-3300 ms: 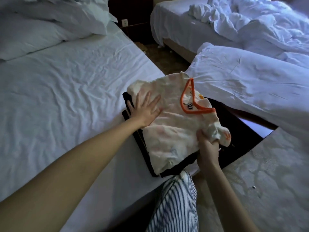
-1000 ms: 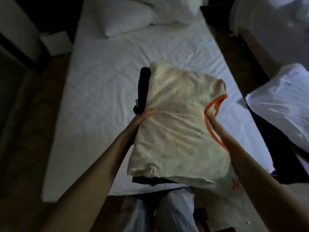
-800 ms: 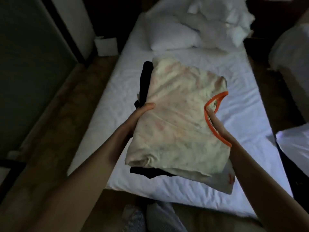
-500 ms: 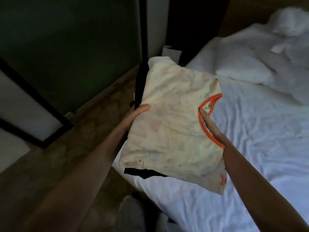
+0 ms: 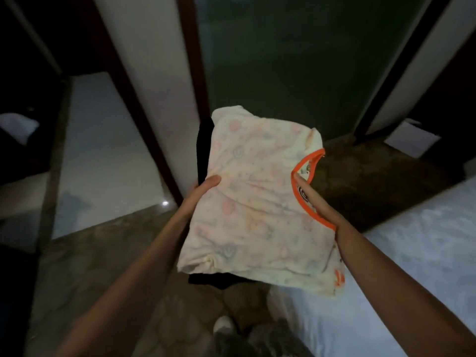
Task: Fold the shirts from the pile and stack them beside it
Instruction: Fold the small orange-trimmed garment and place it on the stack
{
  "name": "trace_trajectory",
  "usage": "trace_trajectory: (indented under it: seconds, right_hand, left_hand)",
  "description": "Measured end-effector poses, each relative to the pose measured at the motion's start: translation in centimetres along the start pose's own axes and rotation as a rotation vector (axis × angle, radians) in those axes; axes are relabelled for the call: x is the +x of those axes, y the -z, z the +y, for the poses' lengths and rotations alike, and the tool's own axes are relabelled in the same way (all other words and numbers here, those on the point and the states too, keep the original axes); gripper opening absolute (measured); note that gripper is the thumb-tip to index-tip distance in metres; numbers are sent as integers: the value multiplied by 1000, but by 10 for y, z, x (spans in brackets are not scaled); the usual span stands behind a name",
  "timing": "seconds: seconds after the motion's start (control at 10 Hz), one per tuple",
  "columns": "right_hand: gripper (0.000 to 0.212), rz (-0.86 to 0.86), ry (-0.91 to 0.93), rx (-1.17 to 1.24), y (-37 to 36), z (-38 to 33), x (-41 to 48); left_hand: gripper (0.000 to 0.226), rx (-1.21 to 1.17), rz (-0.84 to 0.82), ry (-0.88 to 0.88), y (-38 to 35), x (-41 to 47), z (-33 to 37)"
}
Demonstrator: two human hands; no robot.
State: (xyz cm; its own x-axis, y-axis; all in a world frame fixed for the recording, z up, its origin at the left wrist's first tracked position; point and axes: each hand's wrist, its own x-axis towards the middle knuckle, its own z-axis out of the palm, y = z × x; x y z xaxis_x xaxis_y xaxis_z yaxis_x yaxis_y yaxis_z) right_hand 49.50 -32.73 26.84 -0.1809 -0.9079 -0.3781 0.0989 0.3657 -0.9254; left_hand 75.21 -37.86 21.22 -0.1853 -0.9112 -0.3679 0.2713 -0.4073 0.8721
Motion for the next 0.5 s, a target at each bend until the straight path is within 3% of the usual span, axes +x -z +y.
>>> trace_trajectory:
  seconds: [0.2, 0.3, 0.4, 0.5]
  right_hand:
    - [25, -273, -119, -122, -163, -27, 96]
    - [57, -488, -78, -261, -237, -27, 135]
    - [61, -644, -125, -351, -321, -39, 165]
    - [72, -735, -51, -307, -419, -55, 198]
  left_hand:
    - [61, -64, 172, -82, 151, 39, 66]
    - [74, -43, 246, -93, 225, 53, 95]
    - [82, -80, 405, -87, 289, 57, 126]
    - [86, -69, 477, -80, 361, 66, 163]
